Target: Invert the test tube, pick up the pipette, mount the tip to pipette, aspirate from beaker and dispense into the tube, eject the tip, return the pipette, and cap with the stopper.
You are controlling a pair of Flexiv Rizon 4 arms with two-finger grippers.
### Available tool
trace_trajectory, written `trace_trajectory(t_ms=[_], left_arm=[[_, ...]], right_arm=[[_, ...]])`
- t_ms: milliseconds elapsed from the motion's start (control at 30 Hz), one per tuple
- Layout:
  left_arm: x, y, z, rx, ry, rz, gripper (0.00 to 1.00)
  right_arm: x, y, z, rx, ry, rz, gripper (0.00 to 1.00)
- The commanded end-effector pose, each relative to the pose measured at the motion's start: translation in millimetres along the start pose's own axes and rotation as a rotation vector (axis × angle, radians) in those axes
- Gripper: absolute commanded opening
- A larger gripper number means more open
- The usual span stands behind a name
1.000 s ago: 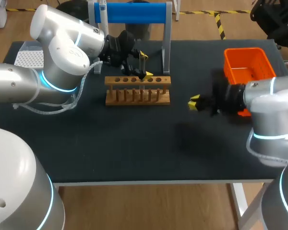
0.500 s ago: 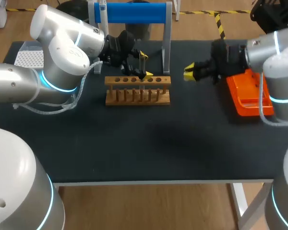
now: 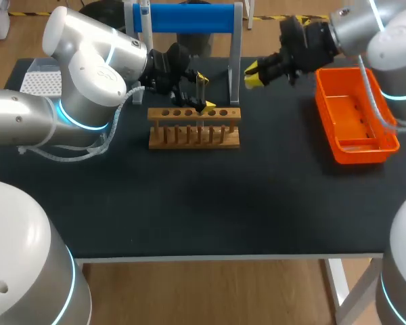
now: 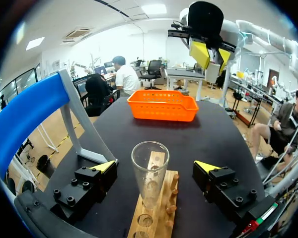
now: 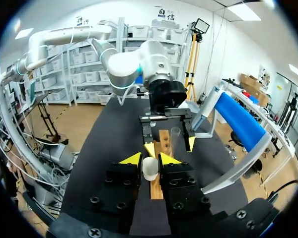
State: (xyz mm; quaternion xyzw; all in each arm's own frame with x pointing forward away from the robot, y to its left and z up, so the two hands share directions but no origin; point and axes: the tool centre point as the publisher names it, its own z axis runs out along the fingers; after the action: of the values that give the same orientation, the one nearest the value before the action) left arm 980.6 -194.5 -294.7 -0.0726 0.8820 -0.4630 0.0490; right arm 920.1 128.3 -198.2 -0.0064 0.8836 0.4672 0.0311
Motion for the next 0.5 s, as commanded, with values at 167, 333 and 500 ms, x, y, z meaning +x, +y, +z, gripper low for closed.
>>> trace_trajectory(t_ms=[167,333,500], left_arm=[[-0.5,-0.1,-0.5,-0.002,0.003,0.000,1.00],[-0.5,-0.1,-0.5,-0.002,0.003,0.000,1.00],[-0.5,-0.1,-0.5,-0.002,0.003,0.000,1.00]], right_arm=[[-13.6,16.8,14.4,0.058,0.101,0.007,0.00],[-17.8,22.0,22.8,0.065,0.108,0.006,0.00],[-22.9,25.9,29.5,0.068,0.101,0.008,0.00]])
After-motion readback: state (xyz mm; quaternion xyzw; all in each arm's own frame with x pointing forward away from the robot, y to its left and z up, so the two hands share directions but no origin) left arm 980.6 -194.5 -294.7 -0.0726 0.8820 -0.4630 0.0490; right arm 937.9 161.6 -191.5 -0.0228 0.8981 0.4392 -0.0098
